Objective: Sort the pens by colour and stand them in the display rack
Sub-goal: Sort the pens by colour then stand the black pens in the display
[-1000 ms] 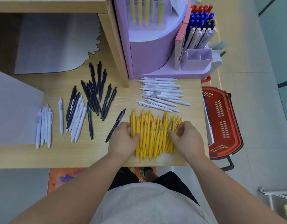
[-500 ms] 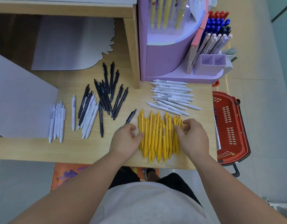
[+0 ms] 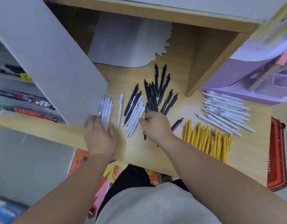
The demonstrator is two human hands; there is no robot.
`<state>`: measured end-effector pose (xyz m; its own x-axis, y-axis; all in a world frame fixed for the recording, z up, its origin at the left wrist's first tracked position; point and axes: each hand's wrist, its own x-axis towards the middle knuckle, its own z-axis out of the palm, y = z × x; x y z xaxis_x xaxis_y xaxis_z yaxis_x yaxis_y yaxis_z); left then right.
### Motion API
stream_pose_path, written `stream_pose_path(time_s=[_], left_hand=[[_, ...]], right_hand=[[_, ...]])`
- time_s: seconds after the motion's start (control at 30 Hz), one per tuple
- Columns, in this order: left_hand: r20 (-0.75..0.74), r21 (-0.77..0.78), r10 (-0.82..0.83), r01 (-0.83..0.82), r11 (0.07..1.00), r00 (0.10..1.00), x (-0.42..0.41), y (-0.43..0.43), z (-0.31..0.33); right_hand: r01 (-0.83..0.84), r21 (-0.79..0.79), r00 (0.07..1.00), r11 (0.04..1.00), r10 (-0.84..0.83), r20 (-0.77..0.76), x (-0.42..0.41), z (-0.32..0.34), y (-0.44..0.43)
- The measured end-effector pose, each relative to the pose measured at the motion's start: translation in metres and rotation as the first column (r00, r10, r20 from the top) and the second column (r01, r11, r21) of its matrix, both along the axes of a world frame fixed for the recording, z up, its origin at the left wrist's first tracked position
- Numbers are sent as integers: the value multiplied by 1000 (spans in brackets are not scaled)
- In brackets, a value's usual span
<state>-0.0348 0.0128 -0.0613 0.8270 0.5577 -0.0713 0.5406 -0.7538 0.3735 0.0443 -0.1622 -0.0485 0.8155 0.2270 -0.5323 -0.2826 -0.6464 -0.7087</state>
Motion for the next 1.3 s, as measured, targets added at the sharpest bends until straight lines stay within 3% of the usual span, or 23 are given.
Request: stream_pose_path(time_s=[0.1,0.33,0.5,0.67,0.83,1.1,1.3], left_hand=[[-62,28,-78,80,996,995,1,1,-10],[-154,43,-72,80,996,985,16,6,-26],[-103,-182,-16,-3,983,995,29,10,-18],[-128,-391,58,-104,914,990,43,17,-20],[-174,-482,131,-200,853,976,51,17,-15],[-222,-510,110,-211,834,969,63,25,-10],[-181,-448,71,-147,882,981,61,18,-12]], right_hand=[[17,-60,999,998,-19,-41,9,-14,25],[21,-251,997,968,-2,78,26,-20,48],[4,-328,997,945,23,78,36,-25,58],[-43,-382,991,923,90,104,39,-25,66],[-67,-371,990,926,109,93,40,-25,74],[-99,-329,995,939,104,-1,50,-20,72],[-66,-275,997,959,72,14,50,-20,49]])
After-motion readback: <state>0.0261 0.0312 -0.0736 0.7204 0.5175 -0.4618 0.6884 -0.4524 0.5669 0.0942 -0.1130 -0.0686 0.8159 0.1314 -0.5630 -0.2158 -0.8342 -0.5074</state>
